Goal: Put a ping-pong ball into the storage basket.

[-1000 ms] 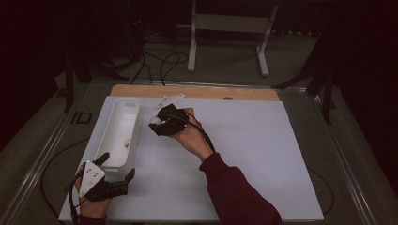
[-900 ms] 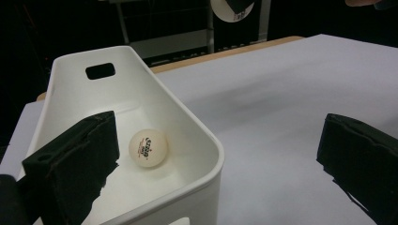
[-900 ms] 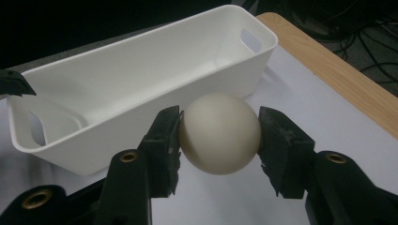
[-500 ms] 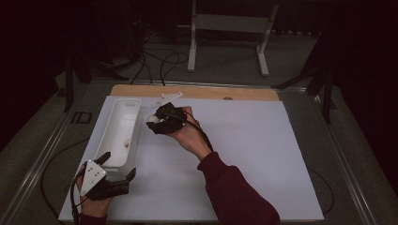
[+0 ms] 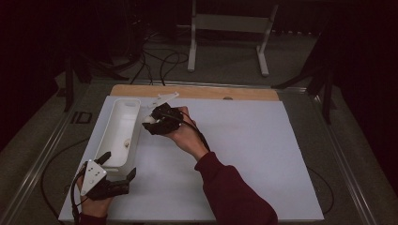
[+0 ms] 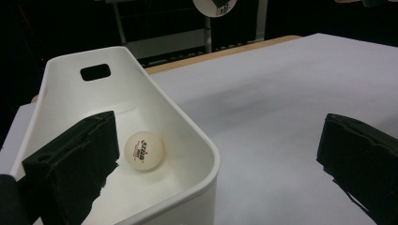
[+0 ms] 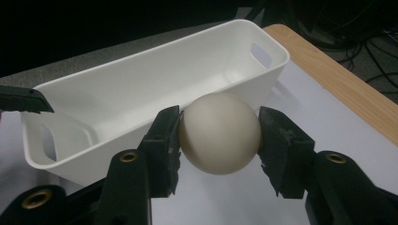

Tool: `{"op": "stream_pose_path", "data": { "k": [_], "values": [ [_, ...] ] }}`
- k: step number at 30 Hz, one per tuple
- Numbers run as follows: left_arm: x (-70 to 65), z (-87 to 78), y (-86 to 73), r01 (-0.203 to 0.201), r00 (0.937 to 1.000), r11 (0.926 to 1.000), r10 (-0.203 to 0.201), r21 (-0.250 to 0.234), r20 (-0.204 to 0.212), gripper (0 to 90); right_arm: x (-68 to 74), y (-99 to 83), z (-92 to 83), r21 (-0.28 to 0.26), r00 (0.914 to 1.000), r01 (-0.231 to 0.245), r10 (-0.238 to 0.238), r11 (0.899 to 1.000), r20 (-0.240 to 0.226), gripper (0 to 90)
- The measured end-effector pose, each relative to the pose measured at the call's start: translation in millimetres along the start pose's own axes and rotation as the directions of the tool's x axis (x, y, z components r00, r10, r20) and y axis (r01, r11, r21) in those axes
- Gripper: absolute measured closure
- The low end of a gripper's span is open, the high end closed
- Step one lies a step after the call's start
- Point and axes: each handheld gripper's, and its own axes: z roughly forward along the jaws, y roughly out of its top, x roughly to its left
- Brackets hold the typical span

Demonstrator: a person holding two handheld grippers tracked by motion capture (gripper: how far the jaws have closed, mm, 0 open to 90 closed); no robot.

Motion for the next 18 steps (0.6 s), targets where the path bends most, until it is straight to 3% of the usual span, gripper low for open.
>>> {"op": "stream_pose_path", "data": {
  "k": [18],
  "values": [
    [-0.2,0.3,0.1,0.000,1.0000,1.0000,0.000,-0.003,0.002,0.2,12.0,9.3,9.3,-0.012,0.9994,0.021,-0.022,1.000,-0.029,50.1]
  ]
}}
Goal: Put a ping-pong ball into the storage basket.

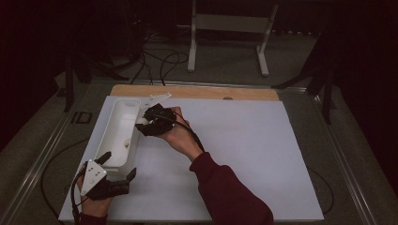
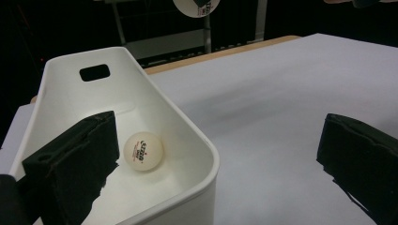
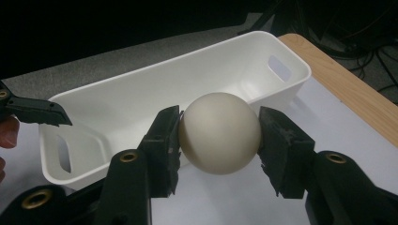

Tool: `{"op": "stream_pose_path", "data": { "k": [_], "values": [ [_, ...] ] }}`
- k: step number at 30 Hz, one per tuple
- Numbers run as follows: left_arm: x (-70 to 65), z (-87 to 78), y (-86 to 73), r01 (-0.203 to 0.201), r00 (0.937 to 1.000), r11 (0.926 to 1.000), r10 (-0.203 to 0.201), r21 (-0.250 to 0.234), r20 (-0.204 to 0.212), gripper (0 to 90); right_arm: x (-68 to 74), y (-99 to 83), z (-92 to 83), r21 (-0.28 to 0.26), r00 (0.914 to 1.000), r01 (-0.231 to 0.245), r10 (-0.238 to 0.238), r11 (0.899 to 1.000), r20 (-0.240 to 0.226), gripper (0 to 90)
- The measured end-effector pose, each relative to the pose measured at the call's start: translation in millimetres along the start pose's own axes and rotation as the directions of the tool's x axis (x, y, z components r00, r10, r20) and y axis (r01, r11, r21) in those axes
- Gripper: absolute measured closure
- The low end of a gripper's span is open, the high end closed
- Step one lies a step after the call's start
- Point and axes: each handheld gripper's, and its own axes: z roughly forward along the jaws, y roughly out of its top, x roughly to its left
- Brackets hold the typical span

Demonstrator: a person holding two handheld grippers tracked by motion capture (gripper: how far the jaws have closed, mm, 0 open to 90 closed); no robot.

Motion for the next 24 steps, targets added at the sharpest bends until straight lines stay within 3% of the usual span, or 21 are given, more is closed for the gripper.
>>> {"op": "stream_pose_path", "data": {
  "k": [14,24],
  "values": [
    [-0.4,0.8,0.2,0.001,1.0000,1.0000,-0.001,-0.001,0.003,0.2,7.2,4.9,7.3,-0.010,0.9999,0.001,-0.001,1.000,-0.016,50.1],
    [-0.6,1.2,0.4,0.003,1.0000,1.0000,-0.003,-0.001,0.005,0.2,11.1,7.3,14.5,-0.021,0.9985,-0.018,0.017,1.000,-0.051,50.0]
  ]
}}
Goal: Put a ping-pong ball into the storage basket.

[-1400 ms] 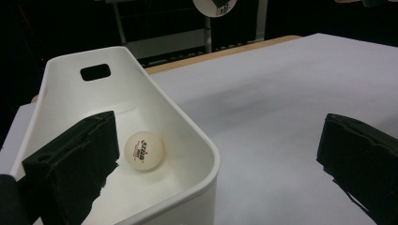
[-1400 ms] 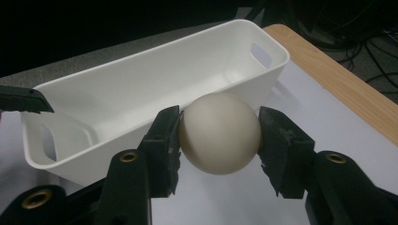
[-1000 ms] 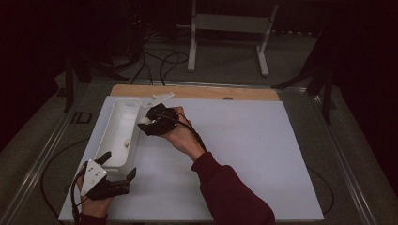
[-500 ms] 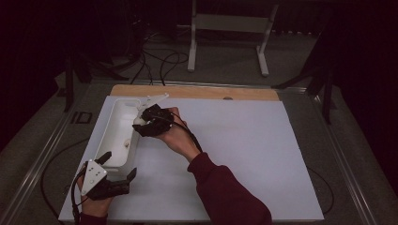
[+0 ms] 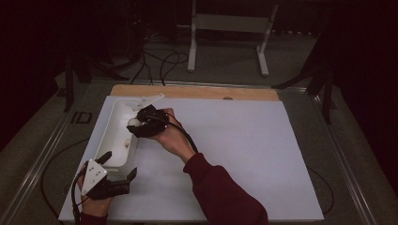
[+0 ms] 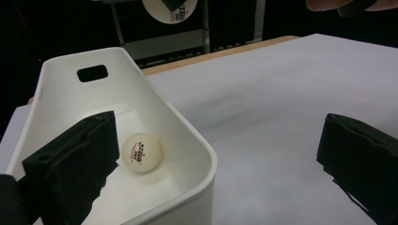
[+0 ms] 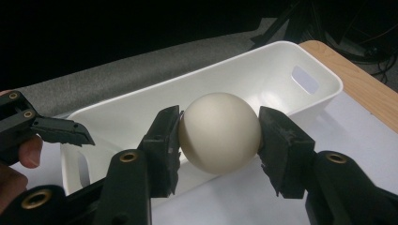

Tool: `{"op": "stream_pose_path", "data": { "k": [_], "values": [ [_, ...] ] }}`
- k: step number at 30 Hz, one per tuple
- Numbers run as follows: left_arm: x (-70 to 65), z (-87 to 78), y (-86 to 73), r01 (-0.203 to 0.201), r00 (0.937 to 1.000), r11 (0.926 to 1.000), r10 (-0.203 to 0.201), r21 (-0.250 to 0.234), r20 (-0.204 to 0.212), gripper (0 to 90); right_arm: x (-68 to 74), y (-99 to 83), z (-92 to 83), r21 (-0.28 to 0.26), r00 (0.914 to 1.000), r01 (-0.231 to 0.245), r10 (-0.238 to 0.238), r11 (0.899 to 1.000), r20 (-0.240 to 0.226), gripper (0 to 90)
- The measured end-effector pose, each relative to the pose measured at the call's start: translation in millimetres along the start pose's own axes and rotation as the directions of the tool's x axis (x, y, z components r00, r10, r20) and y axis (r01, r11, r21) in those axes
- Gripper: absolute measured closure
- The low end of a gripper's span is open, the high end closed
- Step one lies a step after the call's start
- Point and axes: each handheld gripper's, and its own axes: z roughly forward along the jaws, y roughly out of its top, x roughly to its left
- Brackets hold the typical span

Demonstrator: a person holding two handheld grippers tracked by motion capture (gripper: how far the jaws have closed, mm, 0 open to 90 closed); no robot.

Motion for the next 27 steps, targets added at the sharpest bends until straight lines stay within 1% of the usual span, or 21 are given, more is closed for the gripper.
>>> {"op": "stream_pose_path", "data": {
  "k": [1,2,6,10,11,14,16,22,26,27],
  "values": [
    [0.1,-0.1,0.1,0.001,1.0000,1.0000,-0.001,-0.001,0.001,0.2,1.3,0.4,1.2,0.000,1.0000,-0.006,0.006,1.000,0.000,50.1],
    [0.1,-0.1,0.1,0.001,1.0000,1.0000,-0.001,-0.001,0.001,0.2,1.6,0.7,2.1,0.002,1.0000,0.005,-0.005,1.000,-0.001,50.1],
    [0.0,-0.2,0.2,0.002,1.0000,1.0000,-0.002,-0.003,0.001,0.2,5.1,2.3,6.6,0.005,0.9999,0.014,-0.014,1.000,-0.005,50.1],
    [0.2,-0.2,0.2,0.002,1.0000,1.0000,-0.002,-0.003,0.002,0.2,8.6,4.8,11.7,0.007,0.9999,0.014,-0.014,1.000,-0.010,50.0],
    [0.2,-0.2,0.2,0.002,1.0000,1.0000,-0.002,-0.003,0.002,0.2,8.9,5.4,12.8,0.008,0.9997,0.023,-0.023,1.000,-0.011,50.0],
    [0.2,-0.2,0.2,0.002,1.0000,1.0000,-0.002,-0.003,0.003,0.2,11.1,7.3,14.9,0.010,0.9997,0.020,-0.020,1.000,-0.015,50.0],
    [0.1,-0.2,0.2,0.003,1.0000,1.0000,-0.003,-0.004,0.004,0.2,11.9,8.4,16.7,0.012,0.9993,0.031,-0.030,0.999,-0.023,49.9],
    [0.2,-0.4,0.2,0.004,1.0000,1.0000,-0.004,-0.005,0.004,0.2,15.7,12.8,21.6,0.011,0.9990,0.038,-0.038,0.999,-0.024,49.9],
    [0.2,-0.4,0.3,0.004,1.0000,1.0000,-0.004,-0.005,0.005,0.2,18.0,15.4,24.6,0.021,0.9988,0.044,-0.043,0.999,-0.025,49.8],
    [0.0,-0.4,0.3,0.005,1.0000,1.0000,-0.005,-0.006,0.005,0.2,20.2,17.3,27.8,0.020,0.9986,0.046,-0.045,0.999,-0.028,49.9]
  ]
}}
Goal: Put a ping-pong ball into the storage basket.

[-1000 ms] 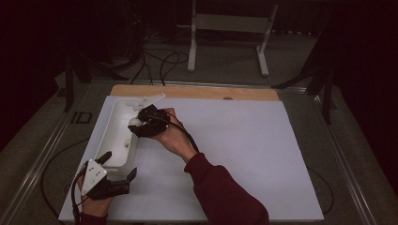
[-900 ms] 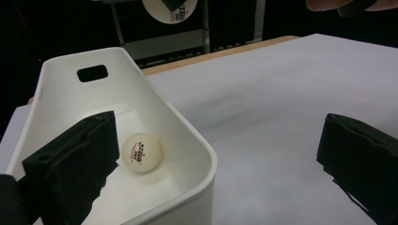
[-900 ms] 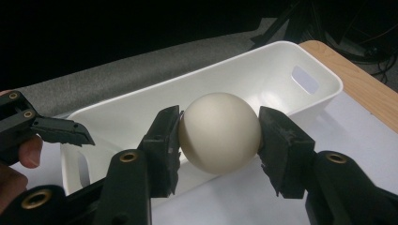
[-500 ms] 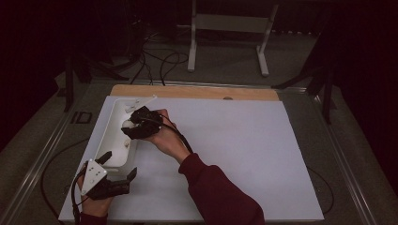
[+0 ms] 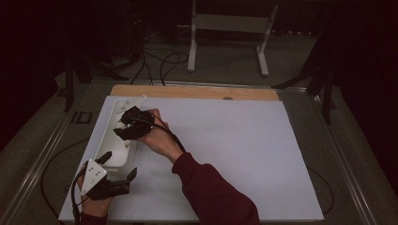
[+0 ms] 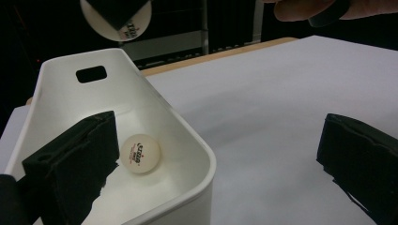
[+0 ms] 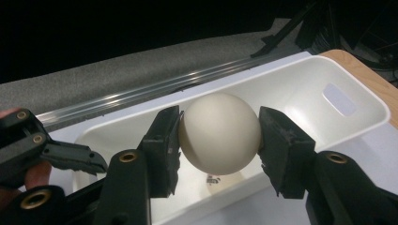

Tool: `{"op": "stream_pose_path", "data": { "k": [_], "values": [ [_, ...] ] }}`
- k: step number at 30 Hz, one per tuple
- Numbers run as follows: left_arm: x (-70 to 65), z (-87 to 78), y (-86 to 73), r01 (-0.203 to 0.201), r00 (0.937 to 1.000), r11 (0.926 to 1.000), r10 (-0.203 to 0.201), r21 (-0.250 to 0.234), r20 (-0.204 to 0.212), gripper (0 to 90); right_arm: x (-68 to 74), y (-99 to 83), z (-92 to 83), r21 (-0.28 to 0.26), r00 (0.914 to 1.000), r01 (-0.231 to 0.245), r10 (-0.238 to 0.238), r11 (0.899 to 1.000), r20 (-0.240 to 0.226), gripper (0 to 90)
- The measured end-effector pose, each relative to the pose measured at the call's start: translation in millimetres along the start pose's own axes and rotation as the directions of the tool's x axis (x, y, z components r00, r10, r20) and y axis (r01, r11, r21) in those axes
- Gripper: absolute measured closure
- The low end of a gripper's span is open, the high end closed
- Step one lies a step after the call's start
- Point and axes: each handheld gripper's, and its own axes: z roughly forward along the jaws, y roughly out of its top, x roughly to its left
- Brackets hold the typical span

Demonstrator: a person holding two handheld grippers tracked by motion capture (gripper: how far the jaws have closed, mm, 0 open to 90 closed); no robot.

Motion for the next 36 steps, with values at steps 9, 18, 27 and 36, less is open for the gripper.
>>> {"op": "stream_pose_path", "data": {
  "k": [9,18,27,36],
  "values": [
    [0.3,-0.4,-0.1,-0.001,1.0000,1.0000,0.001,0.000,0.001,0.2,1.0,2.4,4.4,0.007,0.9990,-0.044,0.044,0.999,-0.009,15.7],
    [-0.2,0.3,0.0,-0.003,1.0000,1.0000,0.003,0.002,0.000,0.2,-6.9,-3.9,-8.2,0.012,0.9984,-0.057,0.057,0.998,0.004,13.1],
    [-0.5,0.9,-0.1,-0.007,1.0000,1.0000,0.007,0.006,0.000,0.2,-12.1,-14.8,-25.3,0.005,0.9980,-0.054,0.054,0.999,0.034,11.9],
    [-1.2,1.2,0.1,-0.007,1.0000,1.0000,0.007,0.006,0.000,0.2,-16.4,-29.5,-46.4,-0.012,0.9965,-0.047,0.047,0.999,0.069,11.6]
  ]
}}
